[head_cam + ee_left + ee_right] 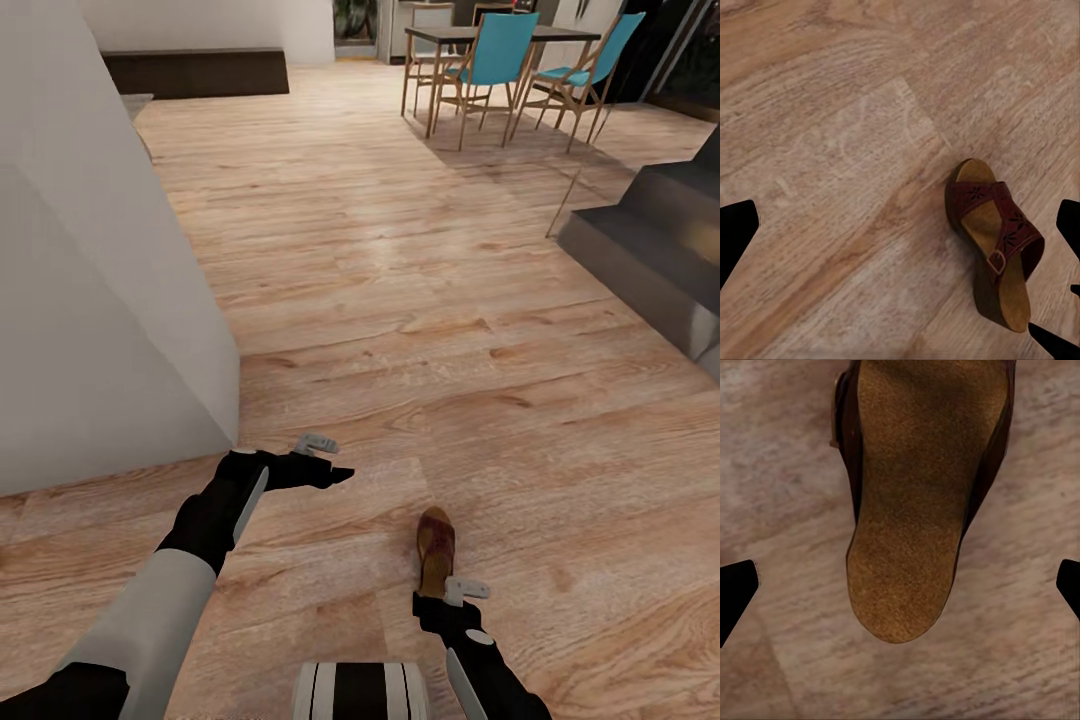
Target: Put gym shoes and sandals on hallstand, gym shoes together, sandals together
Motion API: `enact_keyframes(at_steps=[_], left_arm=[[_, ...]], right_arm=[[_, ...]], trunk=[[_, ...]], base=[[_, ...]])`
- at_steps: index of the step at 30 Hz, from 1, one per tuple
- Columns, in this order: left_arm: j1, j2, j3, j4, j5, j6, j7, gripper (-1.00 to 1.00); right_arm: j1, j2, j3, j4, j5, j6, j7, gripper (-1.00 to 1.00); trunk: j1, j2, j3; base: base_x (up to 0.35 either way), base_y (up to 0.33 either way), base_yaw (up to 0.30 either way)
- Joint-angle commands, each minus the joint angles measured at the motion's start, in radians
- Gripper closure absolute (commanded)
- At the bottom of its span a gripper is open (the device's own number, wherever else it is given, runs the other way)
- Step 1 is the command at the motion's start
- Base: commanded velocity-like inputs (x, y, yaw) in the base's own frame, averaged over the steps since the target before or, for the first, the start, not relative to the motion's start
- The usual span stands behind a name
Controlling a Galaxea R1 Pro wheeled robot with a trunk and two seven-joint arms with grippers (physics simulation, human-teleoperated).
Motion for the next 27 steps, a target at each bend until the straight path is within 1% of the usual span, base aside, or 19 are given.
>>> enact_keyframes(at_steps=[1, 27], left_arm=[[0.000, 0.000, 0.001, -0.001, -0.009, 0.003, -0.007, -1.00], [0.000, 0.002, 0.001, -0.001, -0.010, 0.001, -0.008, -1.00]], right_arm=[[0.000, 0.000, 0.000, -0.002, -0.008, 0.005, -0.004, -1.00], [0.000, 0.000, -0.005, -0.001, -0.008, 0.005, -0.004, -1.00]], trunk=[[0.000, 0.000, -0.001], [0.000, 0.000, -0.003]], base=[[0.000, 0.000, 0.119], [0.000, 0.000, 0.011]])
